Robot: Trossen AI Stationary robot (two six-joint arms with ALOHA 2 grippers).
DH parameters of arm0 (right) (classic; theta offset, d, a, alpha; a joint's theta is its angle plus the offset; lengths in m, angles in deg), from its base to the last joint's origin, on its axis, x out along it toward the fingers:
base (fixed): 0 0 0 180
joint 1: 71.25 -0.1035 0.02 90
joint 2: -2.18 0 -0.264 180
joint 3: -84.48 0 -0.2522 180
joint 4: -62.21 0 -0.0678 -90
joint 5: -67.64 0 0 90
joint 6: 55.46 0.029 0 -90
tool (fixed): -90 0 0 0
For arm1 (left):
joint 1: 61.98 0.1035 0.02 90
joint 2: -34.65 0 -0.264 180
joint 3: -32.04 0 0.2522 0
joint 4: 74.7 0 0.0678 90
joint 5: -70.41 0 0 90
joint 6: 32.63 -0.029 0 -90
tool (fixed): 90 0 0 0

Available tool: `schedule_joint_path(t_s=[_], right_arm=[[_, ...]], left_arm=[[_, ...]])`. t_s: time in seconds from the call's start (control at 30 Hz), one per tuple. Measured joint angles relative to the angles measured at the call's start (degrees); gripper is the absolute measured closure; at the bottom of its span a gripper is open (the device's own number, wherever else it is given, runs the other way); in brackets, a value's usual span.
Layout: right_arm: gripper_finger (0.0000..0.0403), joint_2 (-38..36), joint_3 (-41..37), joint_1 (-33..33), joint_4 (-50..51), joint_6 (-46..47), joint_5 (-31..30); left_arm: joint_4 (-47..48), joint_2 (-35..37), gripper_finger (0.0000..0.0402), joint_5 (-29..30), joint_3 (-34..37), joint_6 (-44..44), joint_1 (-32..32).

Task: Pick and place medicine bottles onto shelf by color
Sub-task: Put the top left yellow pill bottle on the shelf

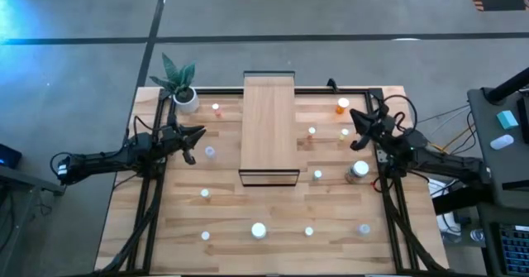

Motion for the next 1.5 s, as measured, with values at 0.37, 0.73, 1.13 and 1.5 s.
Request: schedule_joint_path(t_s=[0.37, 0.73, 1.13, 1.5], right_arm=[[0.039, 17.54, 16.05, -0.11, 24.4, 19.96, -10.44], [0.0283, 31.69, 33.25, -0.13, 48.8, 17.09, 7.93], [0.0141, 37.45, 27.84, 0.04, 36.78, 13.74, 13.46], [0.0154, 44.83, 19.47, 2.11, 21.95, 10.82, 11.12]], left_arm=[[-0.02, 0.0, 0.0357, 0.01, 0.01, -0.01, 0.0], [-0.01, 0.0, 0.0357, -0.01, 0.01, -0.02, 0.0], [0.0, -0.1, 0.0357, -0.01, 0.01, -0.01, -0.02], [0.0, -0.1, 0.0357, -0.01, 0.0, -0.01, -0.02]])
